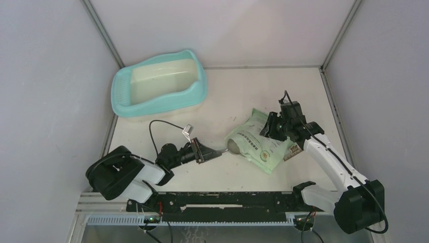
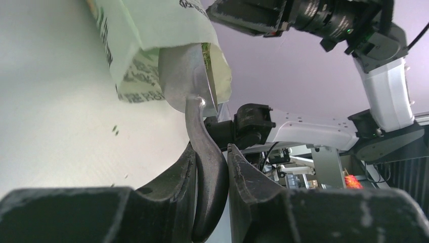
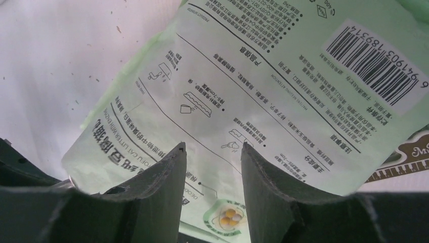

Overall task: Fill the litter box with clean litter
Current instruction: 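Scoop the cat litter from the cat litter bag.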

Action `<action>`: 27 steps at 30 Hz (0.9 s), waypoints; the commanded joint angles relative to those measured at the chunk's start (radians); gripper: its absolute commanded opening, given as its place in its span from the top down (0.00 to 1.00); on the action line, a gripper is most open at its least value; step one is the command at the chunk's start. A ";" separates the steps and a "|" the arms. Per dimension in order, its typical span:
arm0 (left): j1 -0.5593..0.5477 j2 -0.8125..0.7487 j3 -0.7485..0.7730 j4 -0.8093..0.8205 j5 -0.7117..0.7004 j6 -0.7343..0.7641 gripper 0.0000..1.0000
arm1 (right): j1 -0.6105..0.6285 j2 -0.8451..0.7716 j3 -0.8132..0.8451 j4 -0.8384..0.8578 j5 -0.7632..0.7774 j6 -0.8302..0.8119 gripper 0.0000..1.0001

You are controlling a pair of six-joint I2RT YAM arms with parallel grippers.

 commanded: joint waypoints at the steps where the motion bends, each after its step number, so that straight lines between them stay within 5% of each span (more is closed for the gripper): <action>1: -0.014 -0.008 0.120 0.152 0.035 -0.036 0.86 | -0.030 -0.035 0.053 -0.017 -0.010 -0.023 0.49; 14: -0.032 -0.124 0.124 0.156 0.006 -0.076 0.87 | -0.084 -0.062 0.065 -0.039 -0.032 -0.053 0.48; 27: -0.003 -0.262 -0.077 0.135 -0.045 -0.082 0.86 | -0.110 -0.083 0.080 -0.049 -0.052 -0.058 0.48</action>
